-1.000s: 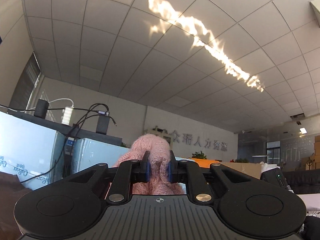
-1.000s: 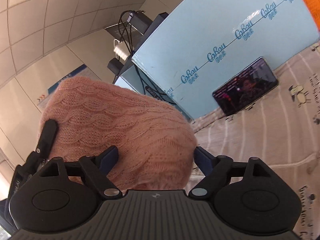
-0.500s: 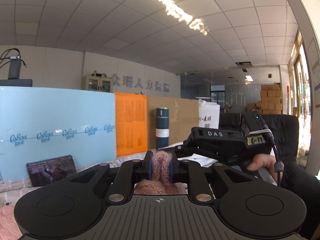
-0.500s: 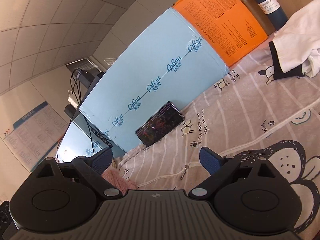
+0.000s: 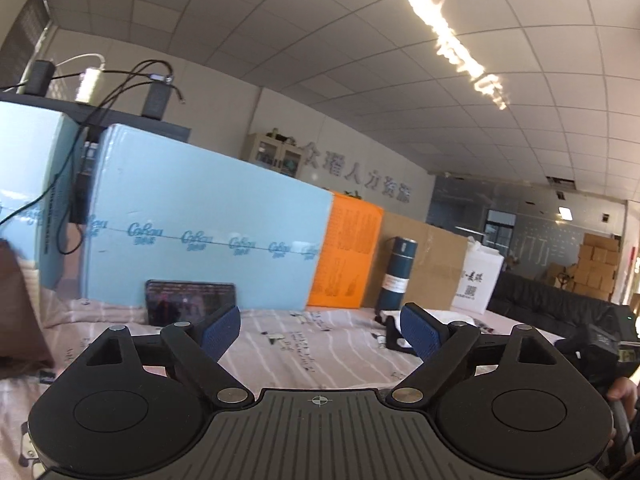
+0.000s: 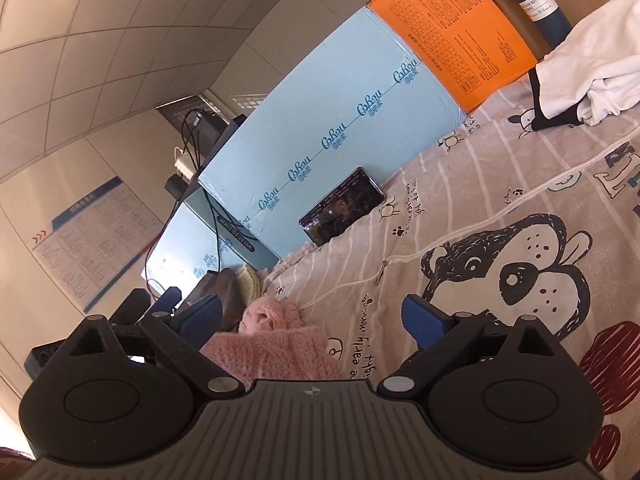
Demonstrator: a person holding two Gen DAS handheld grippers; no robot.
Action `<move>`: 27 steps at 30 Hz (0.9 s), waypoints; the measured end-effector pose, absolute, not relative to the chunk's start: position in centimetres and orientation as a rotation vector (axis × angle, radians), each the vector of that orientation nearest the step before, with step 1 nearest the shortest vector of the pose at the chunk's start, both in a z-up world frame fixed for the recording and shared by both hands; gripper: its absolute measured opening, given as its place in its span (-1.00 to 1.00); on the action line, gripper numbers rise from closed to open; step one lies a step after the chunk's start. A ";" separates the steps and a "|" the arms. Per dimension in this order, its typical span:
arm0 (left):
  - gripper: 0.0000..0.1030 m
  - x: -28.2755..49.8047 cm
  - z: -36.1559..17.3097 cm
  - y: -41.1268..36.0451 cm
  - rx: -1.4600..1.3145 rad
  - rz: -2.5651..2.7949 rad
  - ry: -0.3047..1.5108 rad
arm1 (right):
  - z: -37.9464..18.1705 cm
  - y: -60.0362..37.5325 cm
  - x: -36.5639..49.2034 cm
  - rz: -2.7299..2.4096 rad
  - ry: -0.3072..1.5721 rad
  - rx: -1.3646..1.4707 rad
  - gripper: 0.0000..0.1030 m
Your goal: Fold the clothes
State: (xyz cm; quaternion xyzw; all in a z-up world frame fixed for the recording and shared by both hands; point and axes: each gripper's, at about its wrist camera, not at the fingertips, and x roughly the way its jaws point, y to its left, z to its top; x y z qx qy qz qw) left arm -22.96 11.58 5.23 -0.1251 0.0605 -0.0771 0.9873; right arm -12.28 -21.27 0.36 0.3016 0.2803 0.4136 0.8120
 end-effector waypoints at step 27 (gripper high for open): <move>0.86 -13.1 -1.5 15.0 -0.082 -0.144 0.647 | -2.8 -11.2 -11.9 0.896 1.202 0.593 -0.61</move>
